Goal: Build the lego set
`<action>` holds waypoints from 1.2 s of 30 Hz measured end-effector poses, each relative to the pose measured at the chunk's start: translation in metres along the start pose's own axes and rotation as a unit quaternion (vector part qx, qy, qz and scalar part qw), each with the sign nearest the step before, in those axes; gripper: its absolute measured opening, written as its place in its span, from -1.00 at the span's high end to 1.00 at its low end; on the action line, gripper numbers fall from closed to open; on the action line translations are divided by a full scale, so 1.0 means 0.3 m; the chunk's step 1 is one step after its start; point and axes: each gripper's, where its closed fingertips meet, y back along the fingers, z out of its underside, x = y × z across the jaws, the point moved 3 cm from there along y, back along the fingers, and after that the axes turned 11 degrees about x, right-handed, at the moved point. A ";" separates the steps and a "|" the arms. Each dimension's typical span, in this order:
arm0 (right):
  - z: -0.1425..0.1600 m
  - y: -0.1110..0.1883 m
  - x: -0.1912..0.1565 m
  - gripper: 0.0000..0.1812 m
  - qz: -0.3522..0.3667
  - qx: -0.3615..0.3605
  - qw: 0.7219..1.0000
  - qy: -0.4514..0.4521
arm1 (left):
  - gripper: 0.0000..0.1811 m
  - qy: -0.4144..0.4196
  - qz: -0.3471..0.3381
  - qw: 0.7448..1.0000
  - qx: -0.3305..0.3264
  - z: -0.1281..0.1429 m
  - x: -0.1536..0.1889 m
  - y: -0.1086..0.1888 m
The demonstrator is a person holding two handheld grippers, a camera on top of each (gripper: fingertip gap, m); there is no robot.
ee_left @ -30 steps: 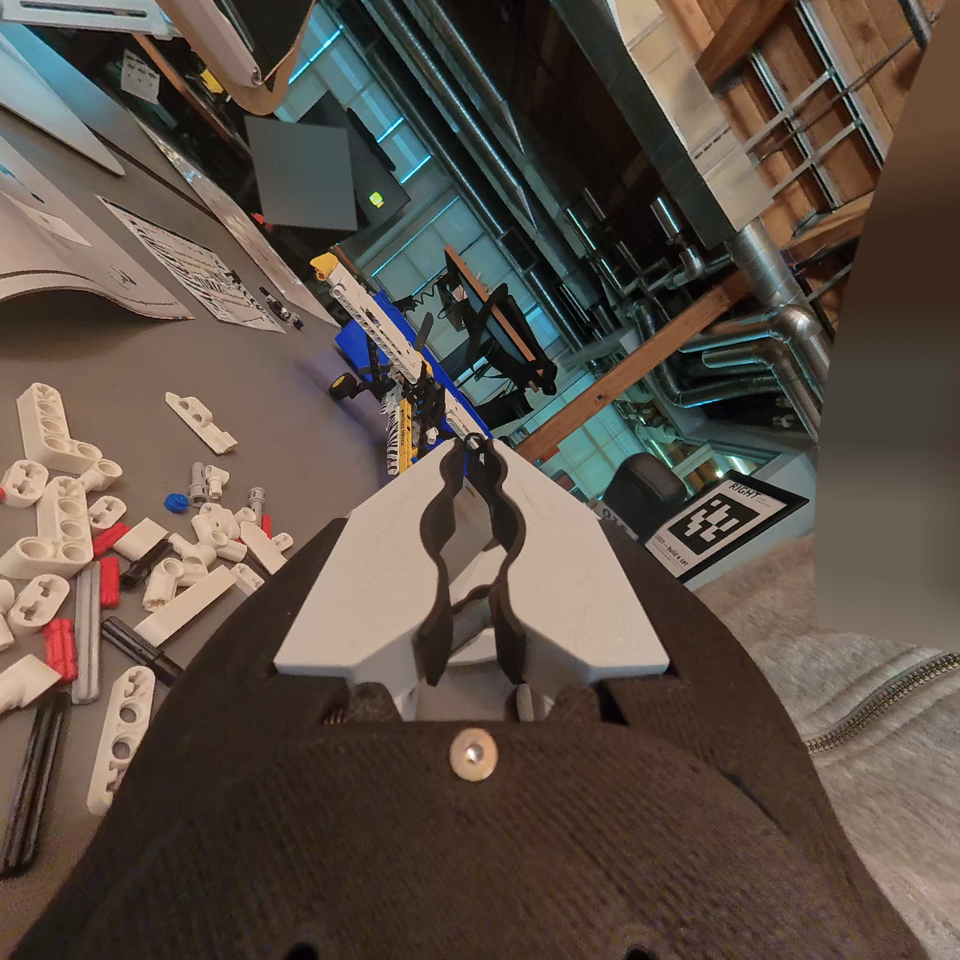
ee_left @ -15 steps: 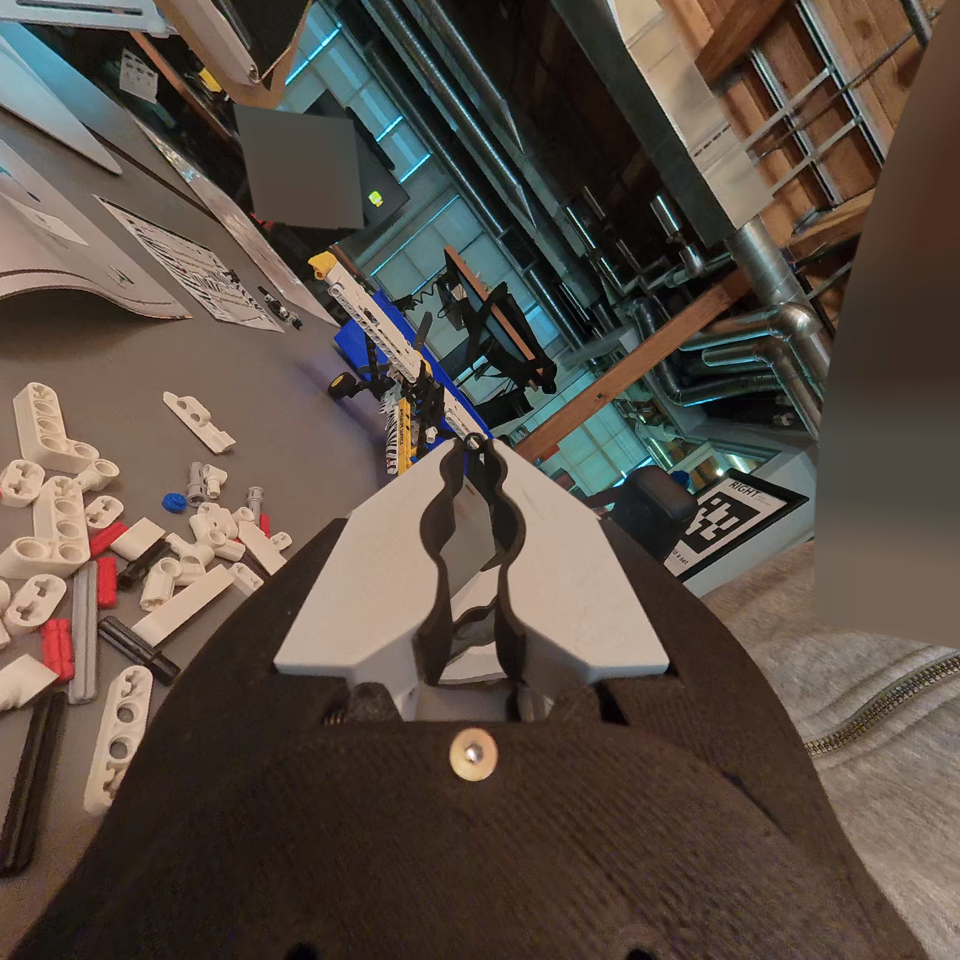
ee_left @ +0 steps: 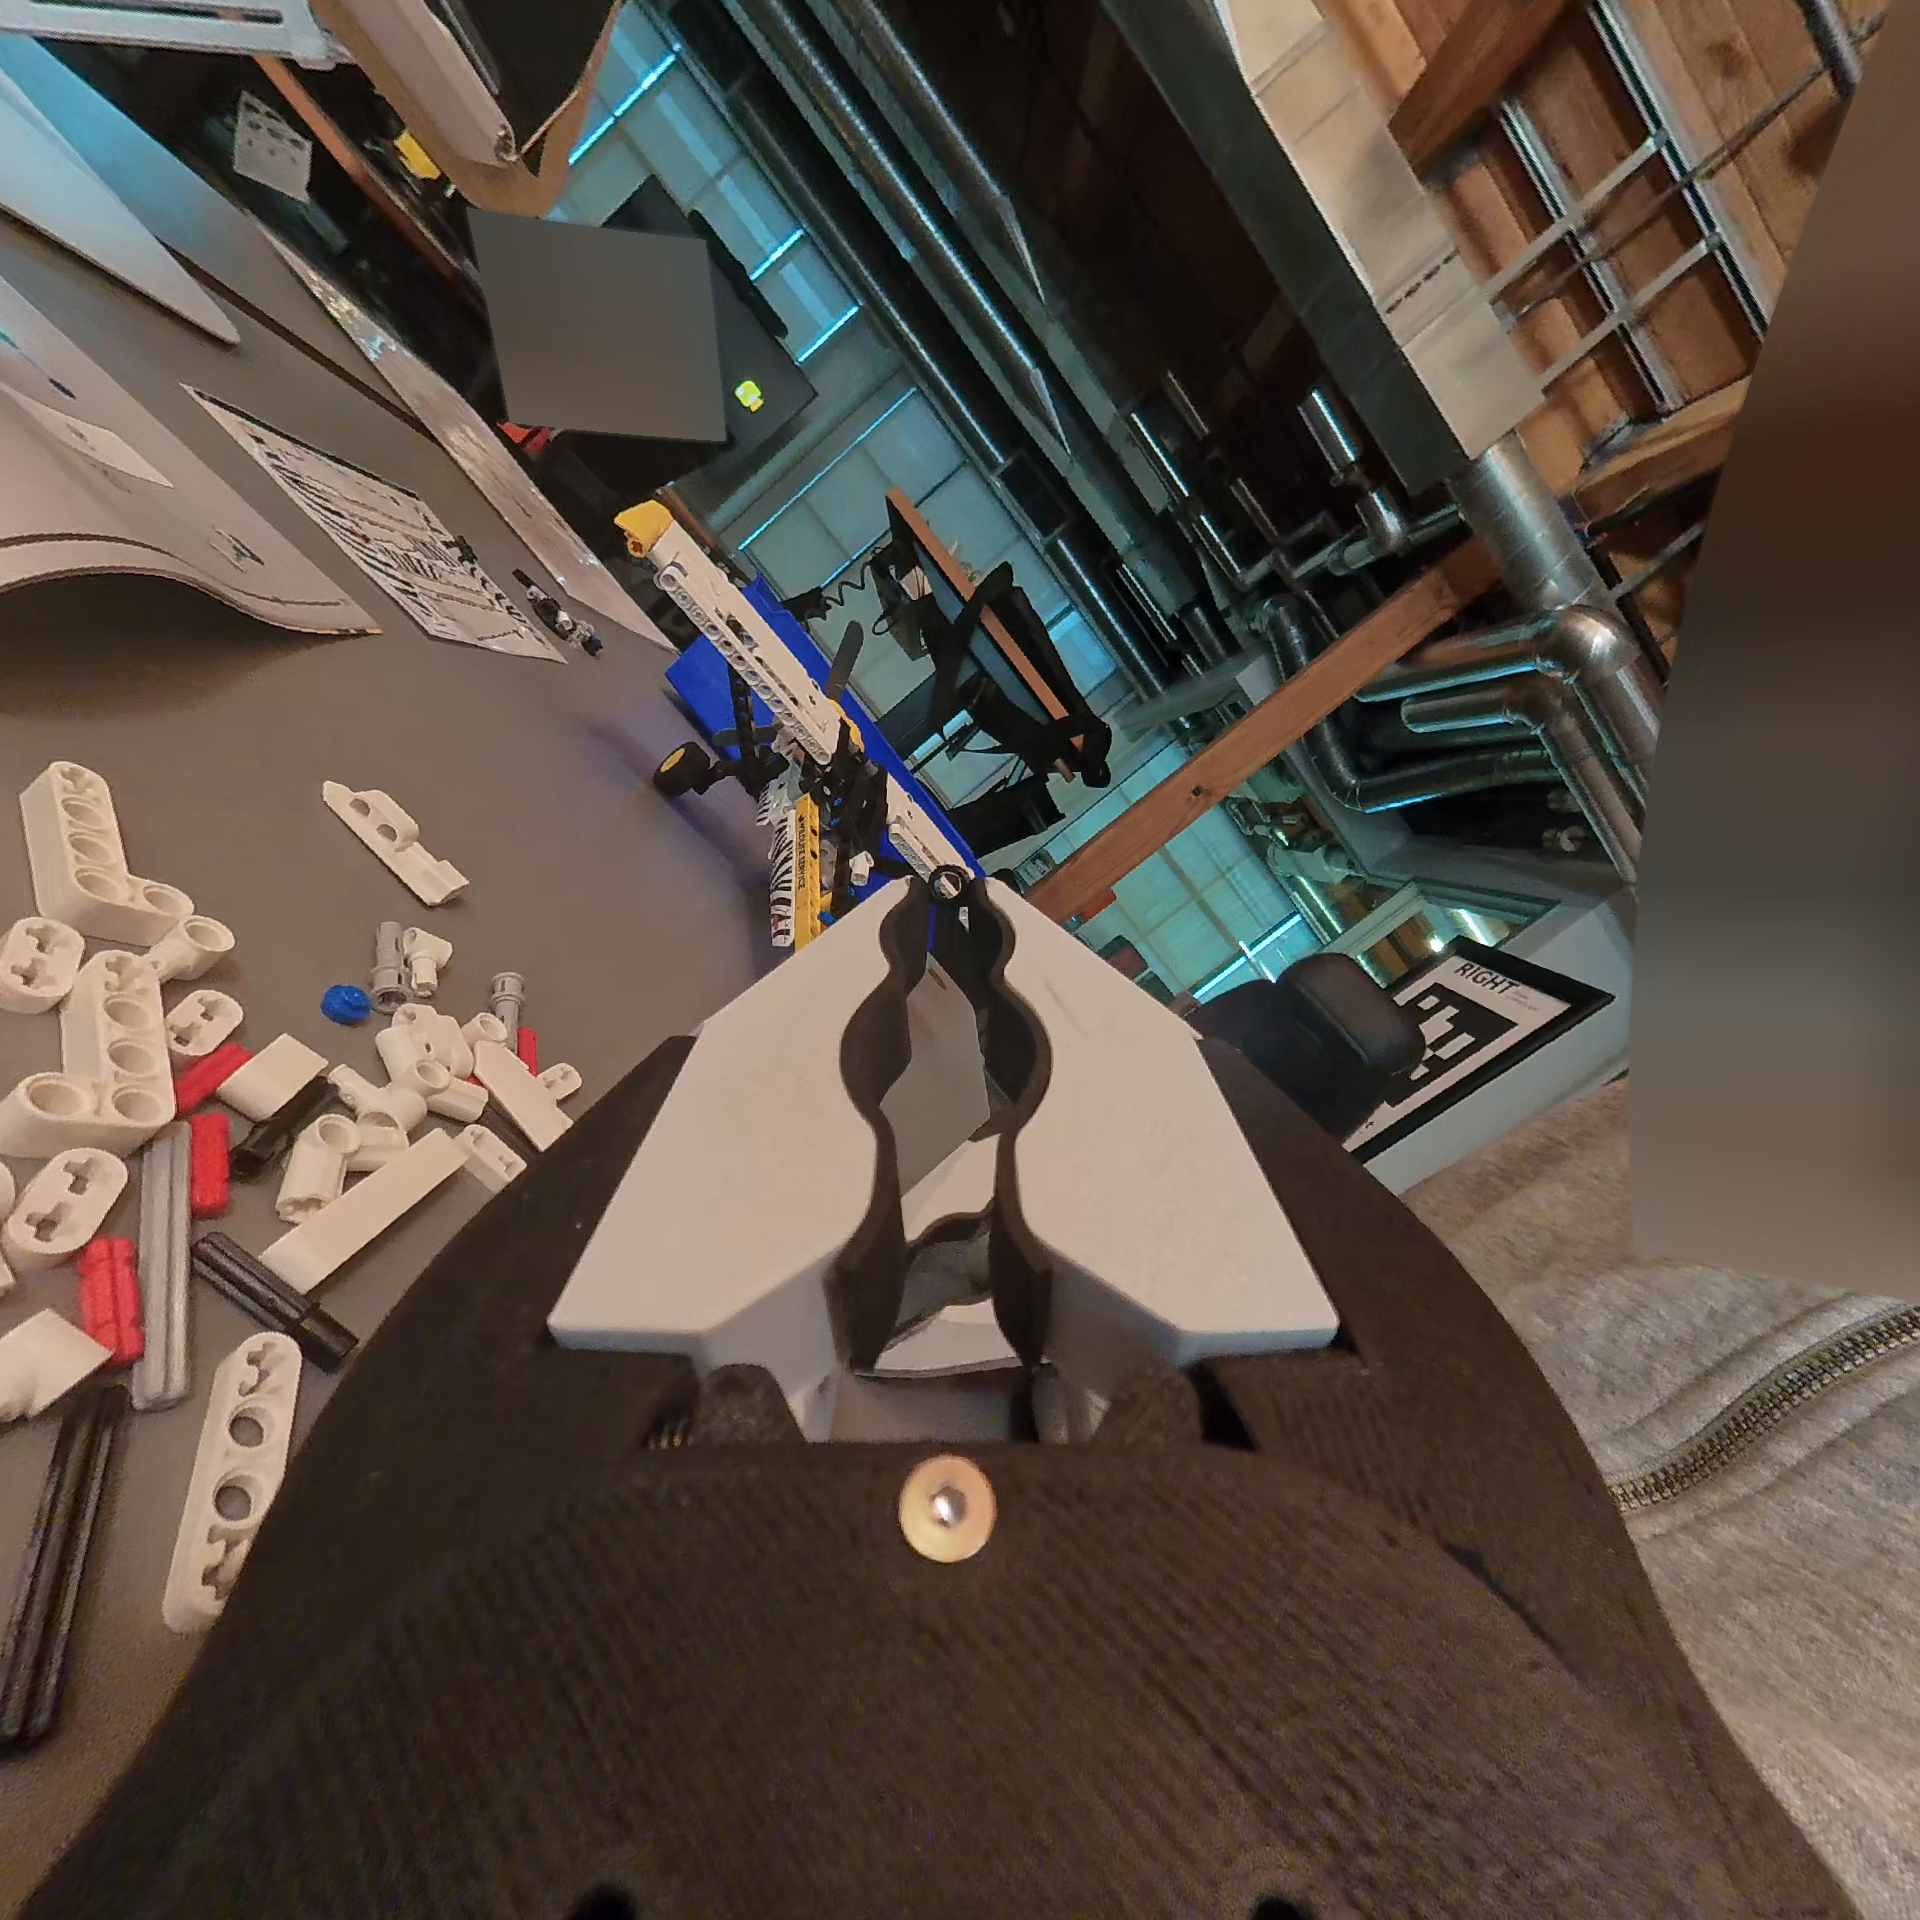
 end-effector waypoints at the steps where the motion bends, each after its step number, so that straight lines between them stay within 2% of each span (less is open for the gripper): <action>1: 0.002 0.004 0.002 0.81 0.005 0.000 1.000 -0.002 | 0.95 0.000 0.000 1.000 0.000 0.000 0.000 0.000; 8: 0.014 0.017 0.008 0.80 0.018 -0.003 0.999 -0.026 | 0.95 0.001 0.001 1.000 -0.001 0.001 0.000 -0.002; 15: 0.016 0.018 0.022 0.96 0.027 -0.004 0.999 -0.032 | 0.95 0.000 0.001 1.000 0.000 0.000 0.000 0.000; 21: 0.015 0.021 0.033 0.84 0.029 -0.003 1.000 -0.007 | 0.95 0.000 0.000 1.000 -0.002 0.002 -0.001 -0.001; 23: 0.016 0.021 0.036 0.83 0.011 -0.003 1.000 -0.003 | 0.95 0.000 0.000 1.000 -0.002 0.003 -0.002 -0.002; 27: 0.016 0.023 0.034 0.79 -0.074 -0.001 0.997 -0.007 | 0.95 0.002 0.002 1.000 -0.006 0.008 0.000 -0.004; 36: 0.008 0.004 0.035 0.89 -0.154 0.000 0.986 0.069 | 0.95 0.004 0.001 1.000 -0.006 0.008 -0.003 -0.004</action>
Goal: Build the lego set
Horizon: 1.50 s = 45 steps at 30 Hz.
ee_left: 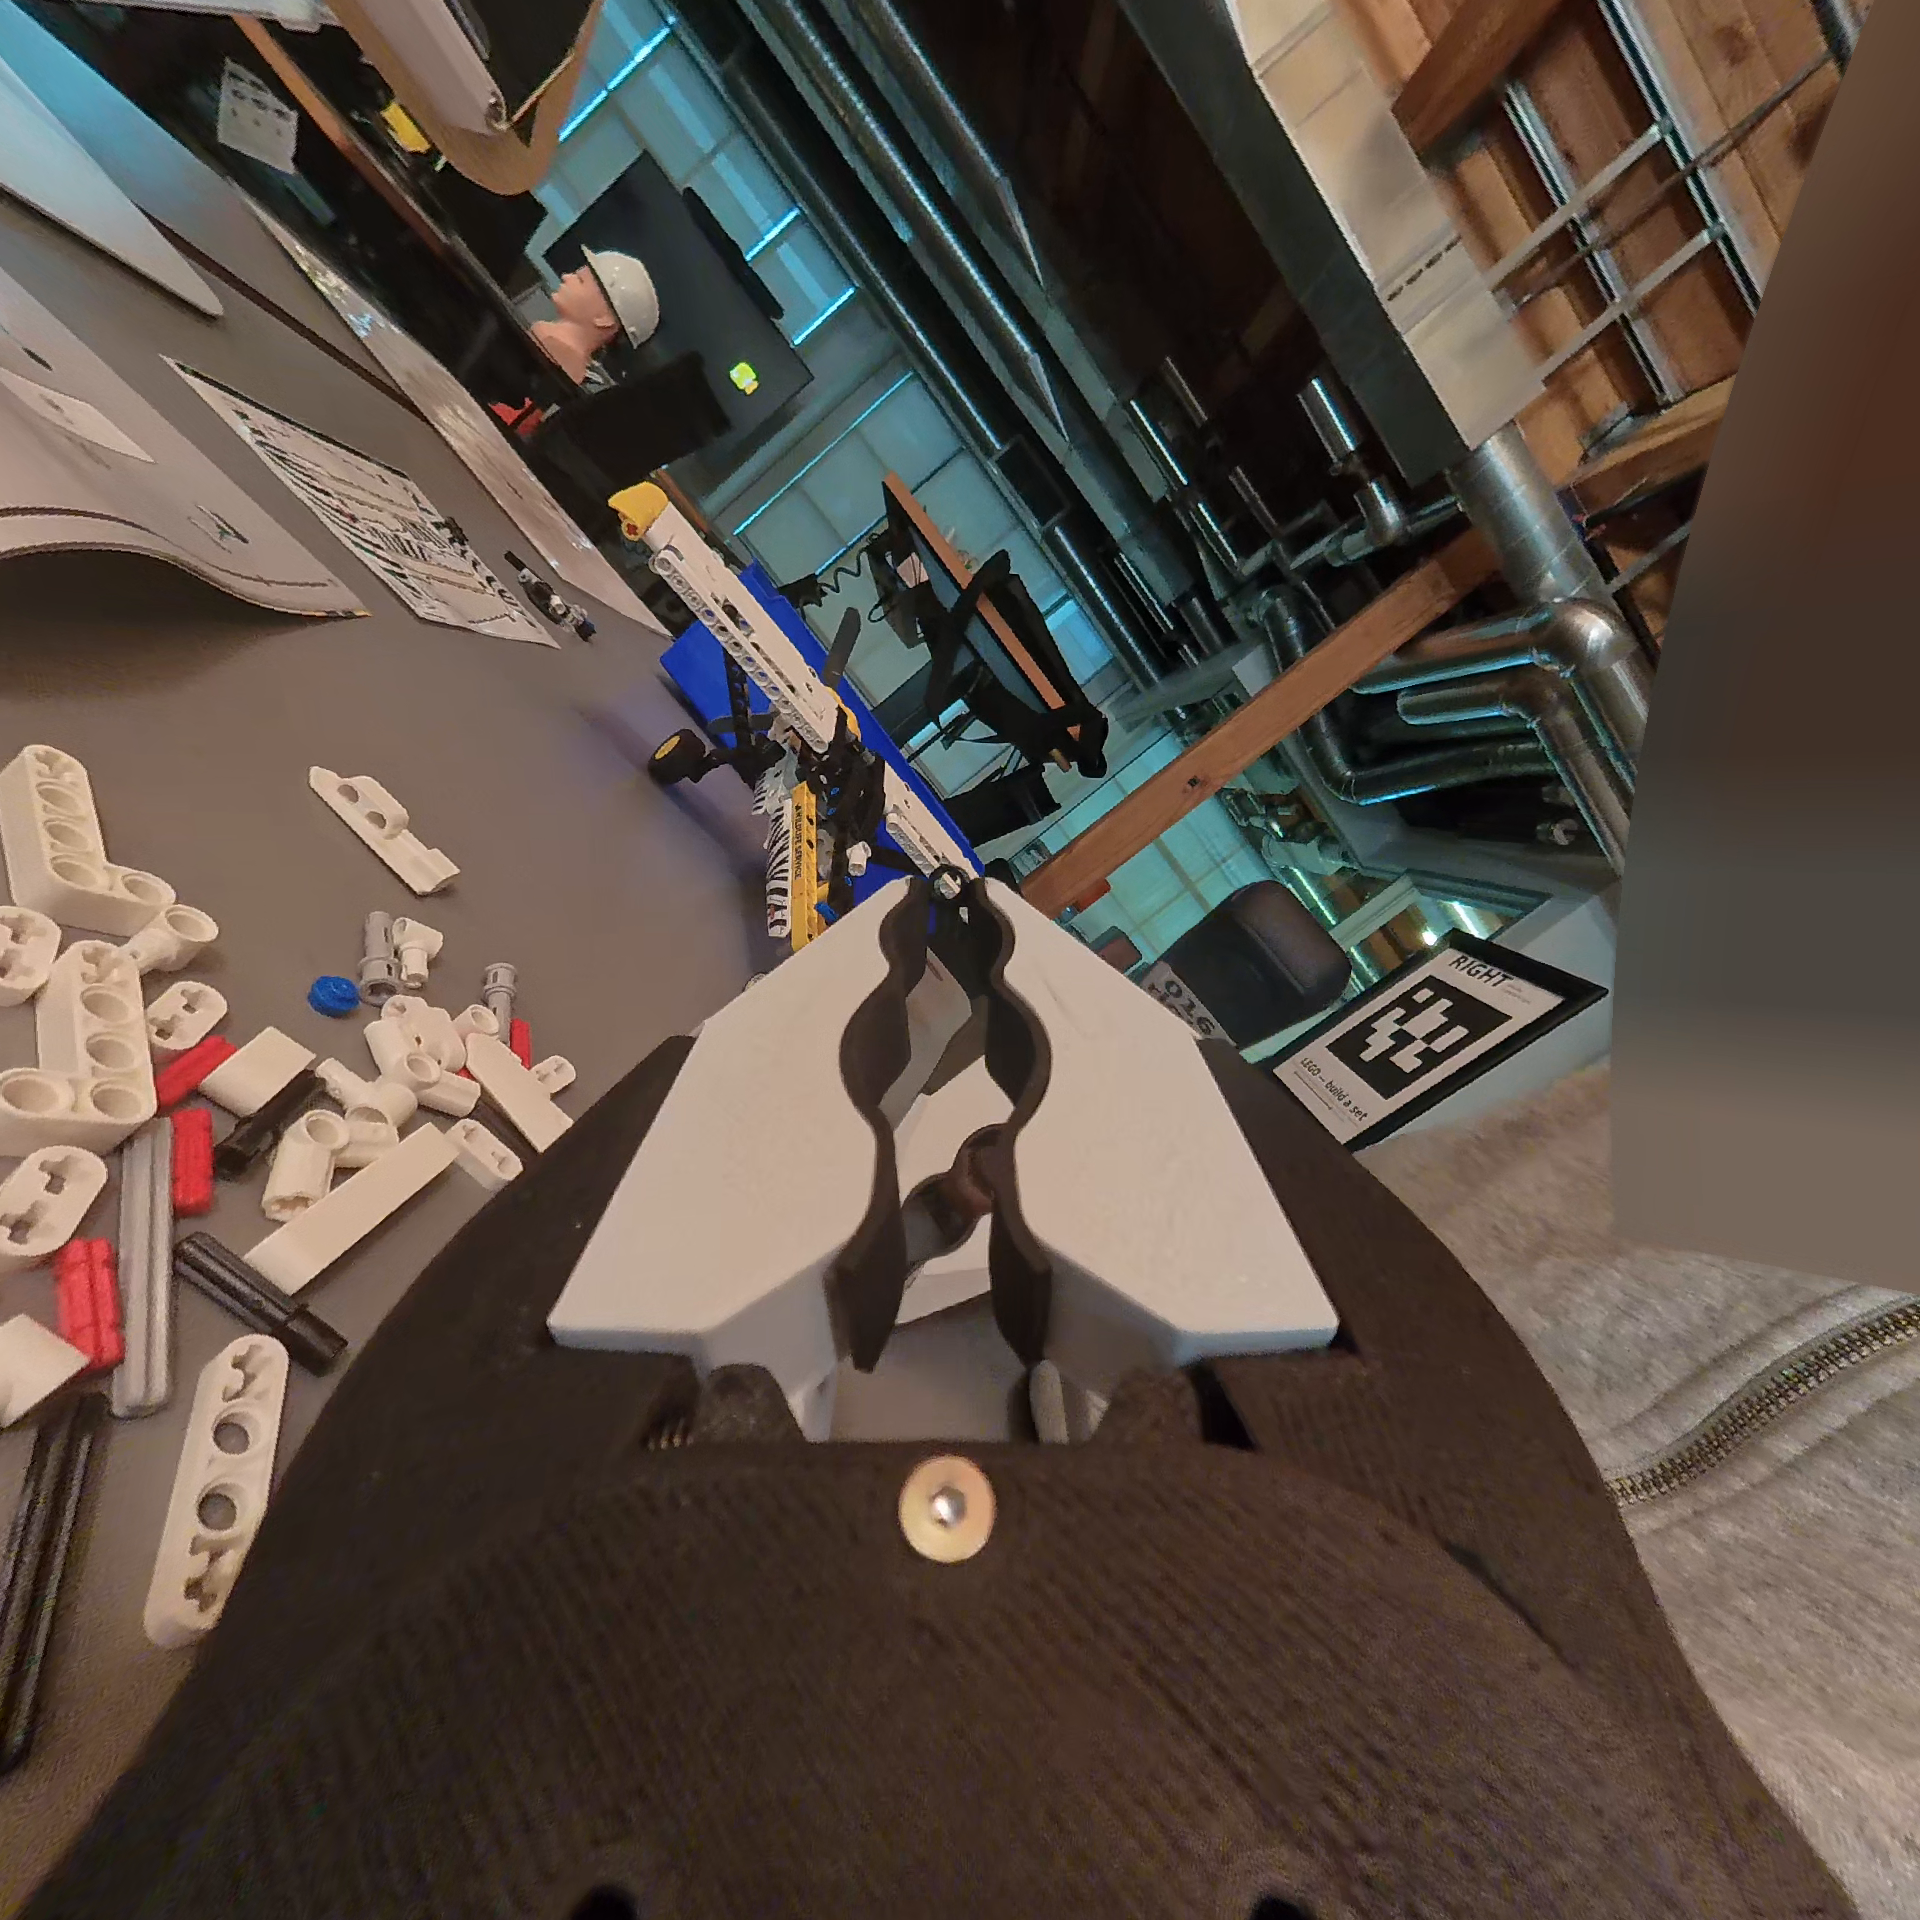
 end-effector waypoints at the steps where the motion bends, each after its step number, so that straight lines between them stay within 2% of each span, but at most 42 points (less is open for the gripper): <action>1: -0.001 -0.001 0.000 0.90 -0.005 0.000 1.000 0.001 | 0.95 0.000 0.000 1.000 -0.001 0.001 0.000 0.000; 7: -0.001 -0.004 -0.001 0.96 -0.008 -0.001 1.000 0.005 | 0.95 0.003 0.002 1.000 -0.003 0.003 0.000 -0.002; 10: -0.012 0.007 0.024 0.96 0.029 0.007 0.999 0.015 | 0.95 0.006 0.008 1.000 -0.009 0.011 0.005 -0.005; 14: -0.111 0.065 0.066 0.96 0.068 0.045 0.996 0.031 | 0.94 0.011 0.029 0.999 -0.039 0.044 0.024 -0.015; 20: -0.264 0.129 0.077 0.96 0.079 0.066 0.990 0.094 | 0.94 0.001 0.043 0.995 -0.093 0.098 0.043 -0.027; 27: -0.278 0.102 0.080 0.96 0.077 0.056 0.990 0.106 | 0.94 -0.006 0.050 0.991 -0.125 0.130 0.056 -0.028; 34: -0.282 0.116 0.072 0.96 0.077 0.060 0.990 0.105 | 0.94 -0.009 0.039 0.990 -0.137 0.141 0.049 -0.031; 40: -0.289 0.118 0.062 0.96 0.057 0.070 0.991 0.101 | 0.94 0.025 0.058 0.989 -0.137 0.139 0.061 -0.026; 45: -0.284 0.125 0.052 0.97 0.036 0.052 0.993 0.102 | 0.95 0.040 0.065 0.986 -0.147 0.150 0.067 -0.025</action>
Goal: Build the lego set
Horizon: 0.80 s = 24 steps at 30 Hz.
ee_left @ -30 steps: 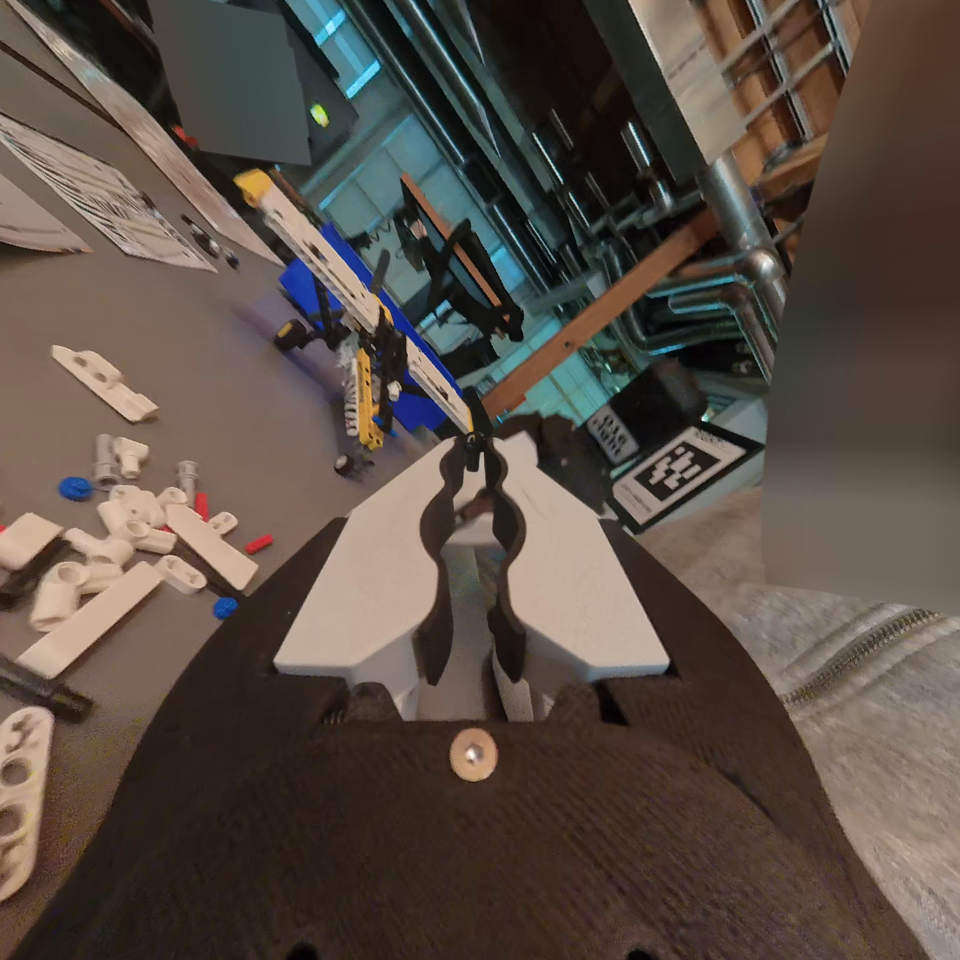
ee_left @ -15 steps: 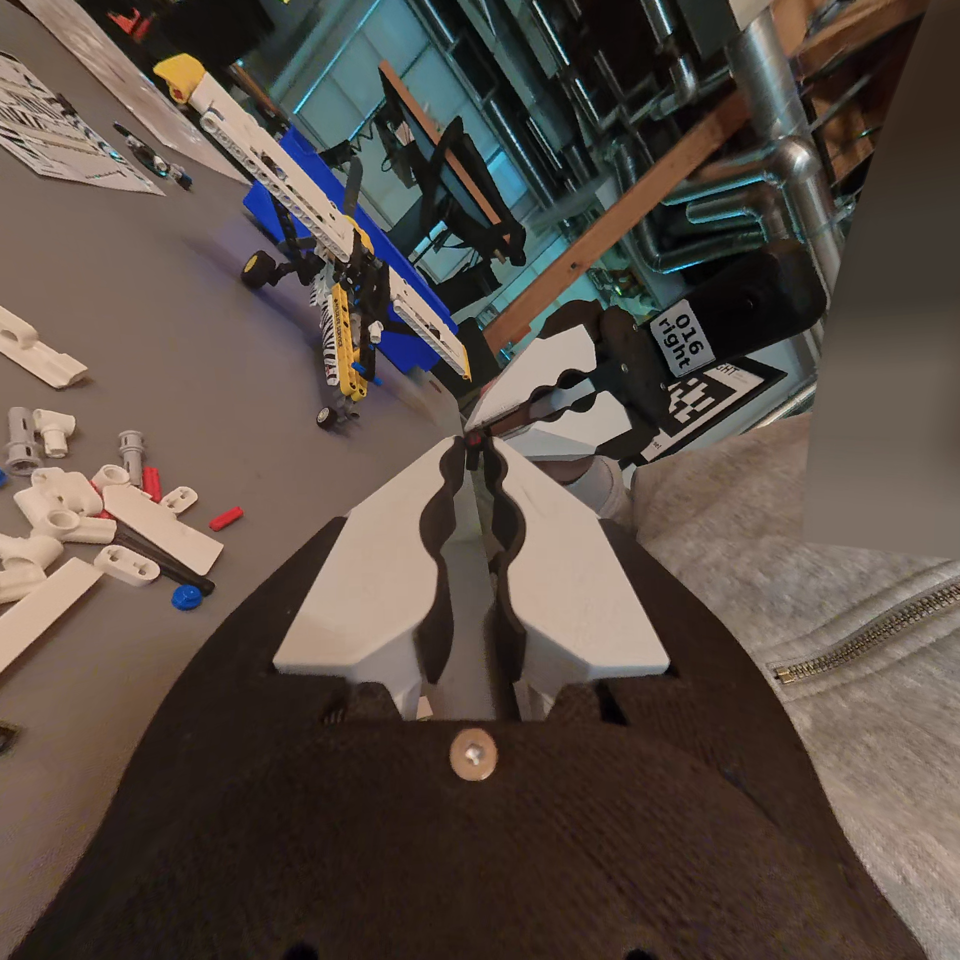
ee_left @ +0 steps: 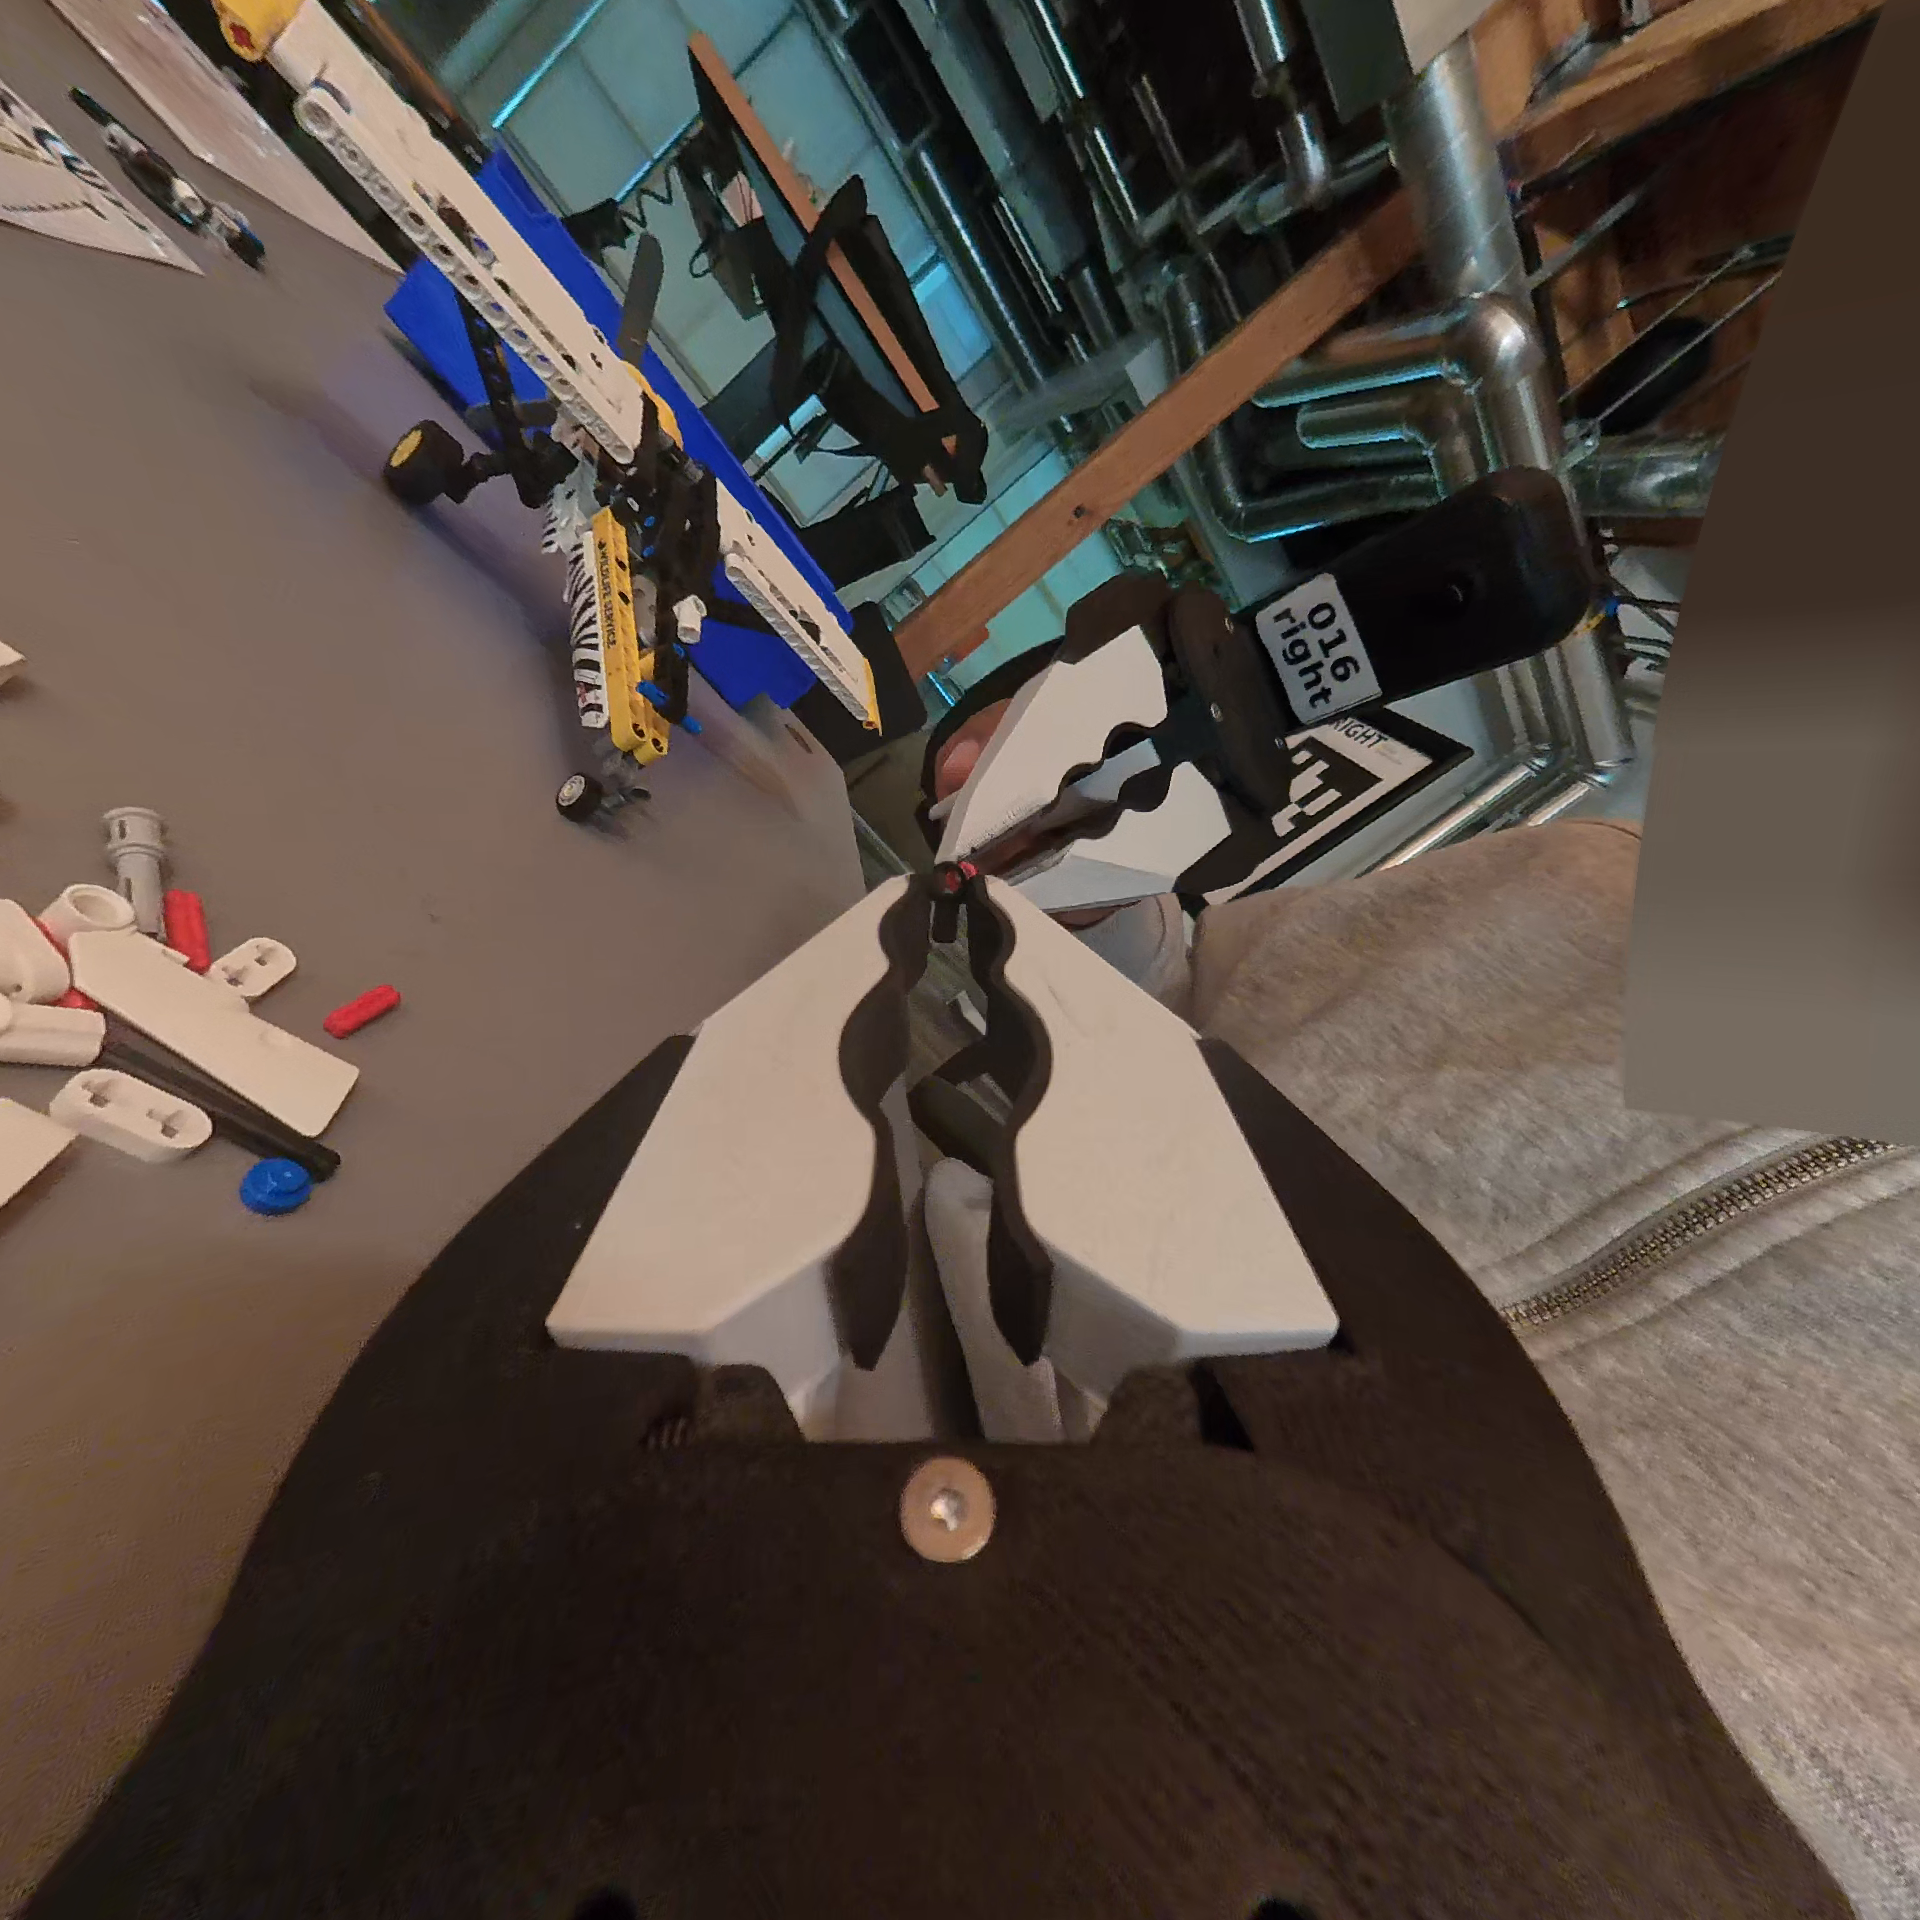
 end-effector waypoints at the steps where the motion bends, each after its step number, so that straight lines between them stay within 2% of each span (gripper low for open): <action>1: -0.001 0.002 -0.001 0.97 -0.002 -0.003 1.000 0.003 | 0.95 0.003 0.002 1.000 -0.001 0.001 0.001 -0.001; 24: 0.013 -0.001 -0.004 0.97 0.000 -0.012 1.000 0.007 | 0.95 0.008 0.003 1.000 -0.006 0.007 0.001 -0.004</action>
